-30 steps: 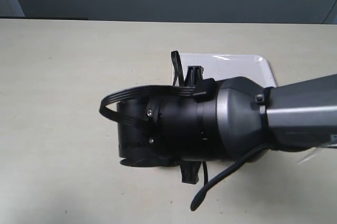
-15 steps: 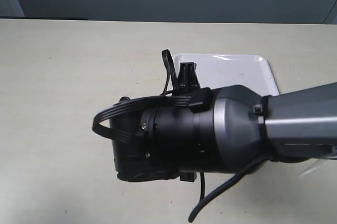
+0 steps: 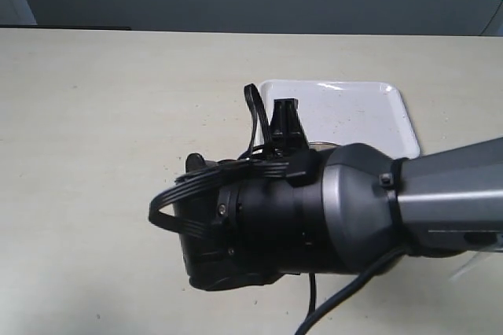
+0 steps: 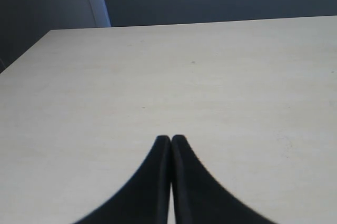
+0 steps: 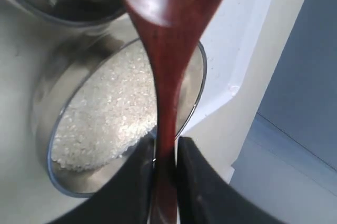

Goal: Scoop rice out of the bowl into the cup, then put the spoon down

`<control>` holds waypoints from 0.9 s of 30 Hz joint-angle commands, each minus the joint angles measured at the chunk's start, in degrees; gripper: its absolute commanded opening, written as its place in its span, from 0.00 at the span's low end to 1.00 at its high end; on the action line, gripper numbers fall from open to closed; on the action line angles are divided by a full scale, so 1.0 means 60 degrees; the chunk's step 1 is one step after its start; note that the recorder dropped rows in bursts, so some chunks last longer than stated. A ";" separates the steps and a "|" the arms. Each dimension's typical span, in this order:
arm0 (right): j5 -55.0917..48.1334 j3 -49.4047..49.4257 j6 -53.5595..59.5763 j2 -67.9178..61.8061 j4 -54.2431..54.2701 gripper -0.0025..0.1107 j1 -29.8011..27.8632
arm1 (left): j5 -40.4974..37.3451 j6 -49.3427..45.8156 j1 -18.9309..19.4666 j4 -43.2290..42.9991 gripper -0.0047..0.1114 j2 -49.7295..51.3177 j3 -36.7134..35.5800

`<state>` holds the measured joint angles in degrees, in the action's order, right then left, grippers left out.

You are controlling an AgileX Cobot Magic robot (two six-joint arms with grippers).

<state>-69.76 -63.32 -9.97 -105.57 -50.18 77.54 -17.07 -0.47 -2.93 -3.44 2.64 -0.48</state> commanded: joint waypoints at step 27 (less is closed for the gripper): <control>0.0285 0.0510 -0.0678 0.0009 -0.1121 0.02 0.0494 | 0.0104 0.0007 -0.0110 -0.0057 0.04 0.0010 0.0079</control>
<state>-68.23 -60.56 -13.54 -105.57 -55.74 79.83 -17.07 -0.47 -2.93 -3.44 2.64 -0.48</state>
